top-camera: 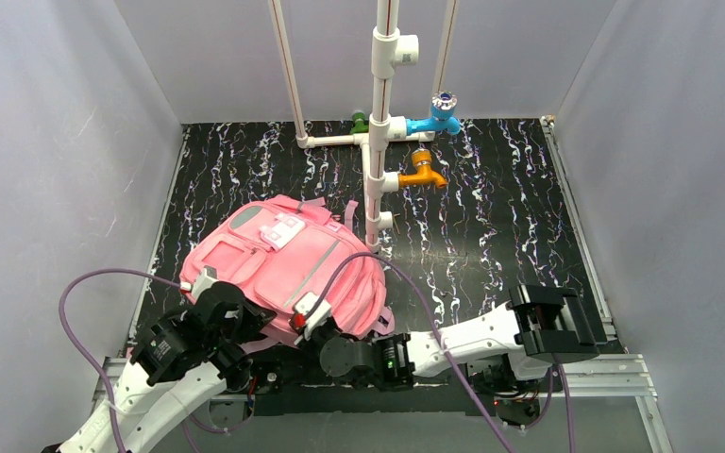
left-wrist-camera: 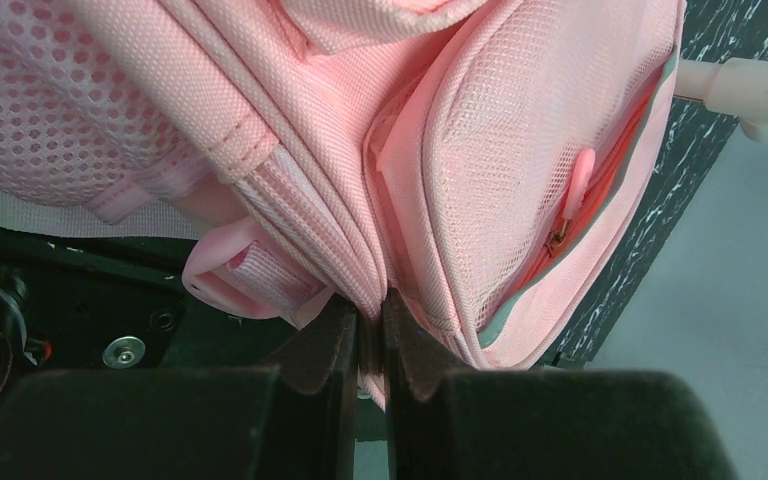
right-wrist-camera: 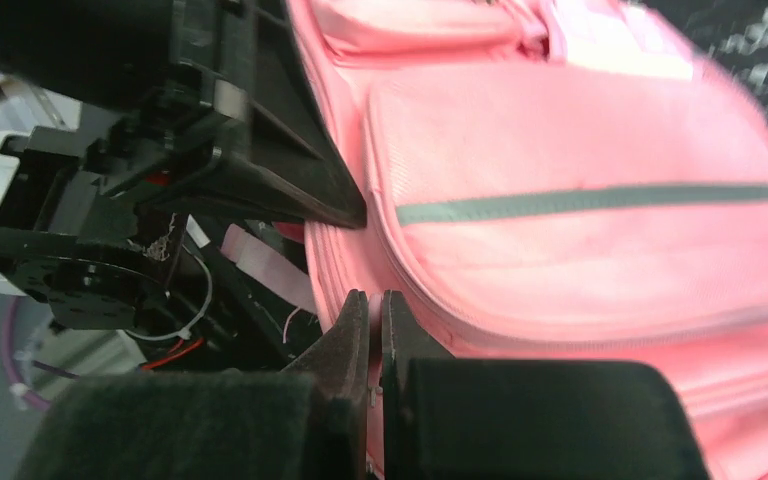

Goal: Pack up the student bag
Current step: Zip the student bag at the center of the board.

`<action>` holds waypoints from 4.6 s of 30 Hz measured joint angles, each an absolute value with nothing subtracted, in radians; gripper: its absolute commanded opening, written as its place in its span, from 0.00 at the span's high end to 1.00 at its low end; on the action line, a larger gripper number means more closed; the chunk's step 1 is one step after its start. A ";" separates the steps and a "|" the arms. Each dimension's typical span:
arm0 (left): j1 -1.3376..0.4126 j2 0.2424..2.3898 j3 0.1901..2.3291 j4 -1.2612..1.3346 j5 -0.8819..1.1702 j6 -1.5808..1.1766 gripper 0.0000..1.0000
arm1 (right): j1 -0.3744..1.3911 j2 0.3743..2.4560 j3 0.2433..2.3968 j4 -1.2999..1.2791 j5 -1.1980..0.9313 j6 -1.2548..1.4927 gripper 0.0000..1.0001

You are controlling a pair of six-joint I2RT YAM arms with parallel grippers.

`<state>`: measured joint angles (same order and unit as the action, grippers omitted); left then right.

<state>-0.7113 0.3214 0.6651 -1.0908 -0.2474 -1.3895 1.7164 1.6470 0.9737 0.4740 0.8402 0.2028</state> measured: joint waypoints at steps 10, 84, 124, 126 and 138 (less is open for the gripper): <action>-0.719 0.285 0.624 -1.076 -0.258 -1.413 1.00 | 1.705 1.522 0.826 0.444 0.906 0.592 0.99; -1.273 0.786 0.770 -0.480 -0.302 -0.402 0.48 | 1.348 1.111 0.736 0.111 0.432 0.472 0.99; -1.275 0.615 1.024 -0.878 -0.364 -0.245 1.00 | 1.364 1.171 0.988 0.023 0.404 0.385 0.99; -1.278 0.611 1.044 -0.900 -0.378 -0.269 1.00 | 1.355 1.171 0.989 0.024 0.413 0.379 0.99; -1.283 0.511 1.141 -1.022 -0.426 -0.345 1.00 | 1.284 1.359 1.126 0.067 0.459 0.318 0.99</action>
<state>-1.2827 0.5110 1.1408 -1.0222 -0.4259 -0.3450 1.2842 1.3590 1.1259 0.0669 0.4591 0.3183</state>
